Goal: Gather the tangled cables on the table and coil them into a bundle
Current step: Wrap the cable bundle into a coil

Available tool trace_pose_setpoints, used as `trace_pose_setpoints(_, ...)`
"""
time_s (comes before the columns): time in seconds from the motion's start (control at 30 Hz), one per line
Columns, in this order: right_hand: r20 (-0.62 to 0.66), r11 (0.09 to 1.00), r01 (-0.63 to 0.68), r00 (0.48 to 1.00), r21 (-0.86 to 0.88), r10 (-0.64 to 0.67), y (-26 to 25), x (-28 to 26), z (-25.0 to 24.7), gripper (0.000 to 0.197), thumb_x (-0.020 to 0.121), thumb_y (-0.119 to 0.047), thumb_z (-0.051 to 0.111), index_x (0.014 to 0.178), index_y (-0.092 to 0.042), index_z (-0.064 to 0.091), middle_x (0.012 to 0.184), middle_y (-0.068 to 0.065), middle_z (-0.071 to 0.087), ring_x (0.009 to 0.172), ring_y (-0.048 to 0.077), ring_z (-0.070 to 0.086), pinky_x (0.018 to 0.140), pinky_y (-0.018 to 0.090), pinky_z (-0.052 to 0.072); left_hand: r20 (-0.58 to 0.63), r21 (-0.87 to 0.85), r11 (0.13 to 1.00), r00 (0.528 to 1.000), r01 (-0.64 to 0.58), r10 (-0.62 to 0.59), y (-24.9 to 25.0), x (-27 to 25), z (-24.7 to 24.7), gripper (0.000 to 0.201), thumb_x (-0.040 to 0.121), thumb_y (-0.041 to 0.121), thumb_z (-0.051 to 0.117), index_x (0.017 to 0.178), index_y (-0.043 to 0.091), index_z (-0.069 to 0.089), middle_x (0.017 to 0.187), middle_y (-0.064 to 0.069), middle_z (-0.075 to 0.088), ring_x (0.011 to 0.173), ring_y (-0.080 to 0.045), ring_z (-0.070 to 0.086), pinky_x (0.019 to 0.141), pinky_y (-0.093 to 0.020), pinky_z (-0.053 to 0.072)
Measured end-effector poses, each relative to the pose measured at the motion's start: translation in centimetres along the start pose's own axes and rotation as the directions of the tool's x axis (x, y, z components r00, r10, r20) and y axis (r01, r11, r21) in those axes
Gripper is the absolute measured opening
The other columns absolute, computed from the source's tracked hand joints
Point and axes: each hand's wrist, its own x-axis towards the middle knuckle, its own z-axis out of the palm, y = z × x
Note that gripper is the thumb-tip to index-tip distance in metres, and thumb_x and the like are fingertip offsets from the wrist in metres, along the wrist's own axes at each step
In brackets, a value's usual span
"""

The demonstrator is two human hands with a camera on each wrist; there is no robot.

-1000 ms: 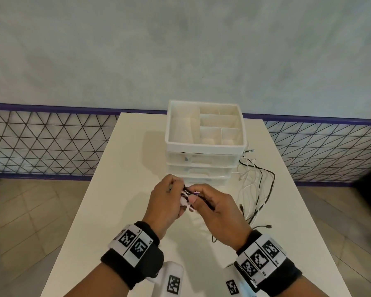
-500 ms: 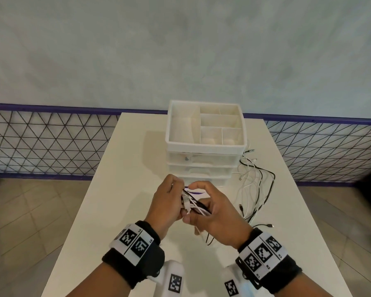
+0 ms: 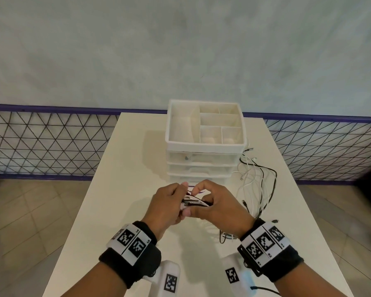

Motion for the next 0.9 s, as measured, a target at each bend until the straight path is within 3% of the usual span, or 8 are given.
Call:
trace_pose_setpoints(0.13, -0.120, 0.991, 0.078, 0.988, -0.111, -0.091, 0.0, -0.3, 0.3, 0.030, 0.070, -0.031, 0.089, 0.087, -0.021, 0.066, 0.060, -0.013, 0.069, 0.049, 0.002, 0.053, 0.054, 0.017, 0.040, 0.127, -0.149, 0.987, 0.991, 0.064, -0.045, 0.6, -0.2, 0.0, 0.038, 0.101, 0.031, 0.045, 0.082, 0.004, 0.063, 0.060, -0.013, 0.055, 0.047, -0.019, 0.045, 0.042, -0.024, 0.029)
trace_pose_setpoints(0.23, -0.165, 0.969, 0.085, 0.978, -0.232, -0.125, 0.3, -0.3, 0.6, 0.032, 0.069, -0.041, 0.087, 0.084, -0.024, 0.065, 0.071, -0.005, 0.075, 0.059, 0.010, 0.066, 0.063, 0.032, 0.054, 0.302, -0.105, 0.983, 0.946, 0.154, -0.116, 1.6, -0.5, -0.3, 0.053, 0.096, 0.055, 0.046, 0.071, 0.011, 0.062, 0.054, -0.006, 0.048, 0.051, -0.020, 0.047, 0.046, -0.027, 0.036)
trace_pose_setpoints(0.33, -0.167, 0.945, 0.093, 0.974, -0.314, -0.151, 0.9, -0.3, 0.7, 0.036, 0.068, -0.055, 0.079, 0.089, -0.030, 0.065, 0.076, -0.006, 0.076, 0.067, 0.014, 0.069, 0.070, 0.039, 0.056, 0.400, -0.088, 0.978, 0.906, 0.187, -0.138, 1.8, -0.7, -0.7, 0.064, 0.087, 0.070, 0.049, 0.079, 0.009, 0.068, 0.060, -0.006, 0.054, 0.057, -0.022, 0.051, 0.052, -0.030, 0.044)
trace_pose_setpoints(0.47, -0.131, 0.902, 0.166, 0.963, -0.398, -0.235, 1.1, -0.3, 1.4, 0.041, 0.075, -0.062, 0.062, 0.110, -0.041, 0.063, 0.089, -0.017, 0.076, 0.080, 0.007, 0.070, 0.077, 0.038, 0.056, 0.106, 0.151, 0.988, 0.994, -0.038, 0.022, 0.6, -0.2, 0.5, 0.054, 0.090, 0.065, 0.048, 0.087, 0.013, 0.063, 0.063, -0.004, 0.063, 0.052, -0.020, 0.052, 0.048, -0.030, 0.039)
trace_pose_setpoints(0.57, -0.110, 0.899, 0.201, 0.959, -0.390, -0.262, 1.2, -0.1, 1.6, 0.041, 0.079, -0.058, 0.061, 0.116, -0.041, 0.061, 0.100, -0.019, 0.075, 0.091, 0.005, 0.071, 0.081, 0.037, 0.057, -0.108, 0.199, 0.973, 0.984, -0.119, 0.143, -0.3, 0.3, 1.0, 0.037, 0.096, 0.048, 0.050, 0.075, 0.018, 0.055, 0.069, -0.005, 0.064, 0.055, -0.021, 0.052, 0.057, -0.036, 0.043)
trace_pose_setpoints(0.67, -0.098, 0.894, 0.221, 0.955, -0.389, -0.279, 1.4, 0.0, 1.8, 0.038, 0.081, -0.055, 0.062, 0.115, -0.037, 0.060, 0.098, -0.014, 0.076, 0.087, 0.007, 0.071, 0.078, 0.038, 0.058, -0.175, 0.214, 0.970, 0.973, -0.112, 0.151, -0.4, 0.4, 1.0, 0.030, 0.096, 0.034, 0.049, 0.074, 0.015, 0.054, 0.072, -0.010, 0.065, 0.052, -0.021, 0.053, 0.053, -0.032, 0.043)
trace_pose_setpoints(0.77, -0.132, 0.914, 0.187, 0.960, -0.360, -0.248, 1.2, 0.0, 1.7, 0.034, 0.081, -0.048, 0.070, 0.104, -0.032, 0.050, 0.081, -0.003, 0.076, 0.067, 0.014, 0.068, 0.066, 0.039, 0.056, -0.177, 0.249, 0.958, 0.966, -0.139, 0.186, 0.0, 0.0, 1.1, 0.026, 0.092, 0.026, 0.052, 0.072, 0.010, 0.050, 0.061, -0.008, 0.063, 0.041, -0.019, 0.050, 0.047, -0.029, 0.041)
trace_pose_setpoints(0.9, -0.119, 0.925, 0.309, 0.933, -0.221, -0.340, 0.6, -0.6, 1.4, 0.025, 0.090, -0.028, 0.072, 0.111, -0.022, 0.059, 0.074, -0.001, 0.074, 0.060, 0.013, 0.063, 0.058, 0.025, 0.052, -0.223, 0.129, 0.977, 0.954, -0.173, 0.198, 0.2, -0.1, 0.8, 0.025, 0.090, 0.019, 0.056, 0.068, 0.011, 0.045, 0.052, -0.007, 0.056, 0.040, -0.021, 0.046, 0.046, -0.029, 0.038)
